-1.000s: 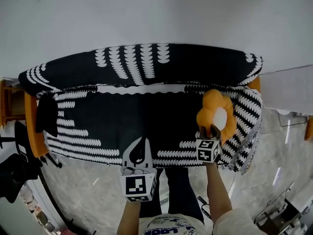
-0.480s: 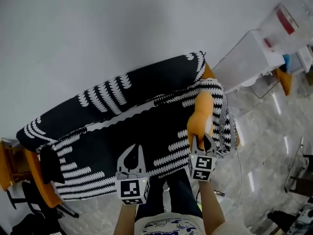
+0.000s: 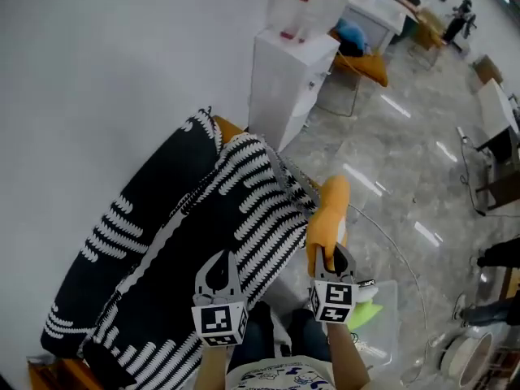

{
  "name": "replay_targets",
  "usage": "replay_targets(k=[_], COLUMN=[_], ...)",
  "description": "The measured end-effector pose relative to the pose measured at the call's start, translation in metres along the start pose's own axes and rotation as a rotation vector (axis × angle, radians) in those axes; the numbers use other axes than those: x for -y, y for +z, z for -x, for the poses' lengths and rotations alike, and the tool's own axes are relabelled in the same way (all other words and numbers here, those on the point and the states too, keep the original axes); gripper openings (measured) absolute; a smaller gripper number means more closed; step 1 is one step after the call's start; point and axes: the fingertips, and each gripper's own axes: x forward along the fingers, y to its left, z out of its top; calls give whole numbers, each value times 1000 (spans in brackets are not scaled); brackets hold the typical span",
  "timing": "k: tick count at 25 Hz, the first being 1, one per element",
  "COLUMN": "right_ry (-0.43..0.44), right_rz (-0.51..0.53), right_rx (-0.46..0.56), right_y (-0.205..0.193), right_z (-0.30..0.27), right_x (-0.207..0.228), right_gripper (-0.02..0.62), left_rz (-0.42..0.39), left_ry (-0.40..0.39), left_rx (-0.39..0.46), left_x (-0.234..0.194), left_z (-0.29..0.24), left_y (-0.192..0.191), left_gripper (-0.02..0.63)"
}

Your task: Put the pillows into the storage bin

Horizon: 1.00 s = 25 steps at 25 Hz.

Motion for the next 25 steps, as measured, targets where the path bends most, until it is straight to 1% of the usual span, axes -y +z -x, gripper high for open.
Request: replay_targets(k=[3, 6, 9, 14, 17, 20, 25], right_ry=[-125, -239, -328, -458, -531, -586, -663], right_rz=[-85, -145, -207, -317, -383, -443, -548], right_rx=[-3, -29, -48, -101, -137, -178, -239], right_y=[-25, -65, -105, -186, -239, -292, -368], right_z=[36, 80, 129, 217, 271, 314, 372], right_x=[69, 141, 207, 303, 348, 385, 425], right_gripper=[120, 121, 121, 121, 121, 123, 123], left_rz=[-57, -108, -152, -214, -253, -278, -340], left_ry=[-131, -241, -330, -468, -551, -612, -722], left_rx=[-8, -25, -48, -96, -125, -145, -186], left_x=[72, 151, 233, 370, 449, 518, 615], left_z=[-22, -31, -29, -14, 0, 11, 34], left_y=[1, -7, -20, -54, -80, -106, -151], left_gripper=[14, 14, 14, 14, 14, 14, 14])
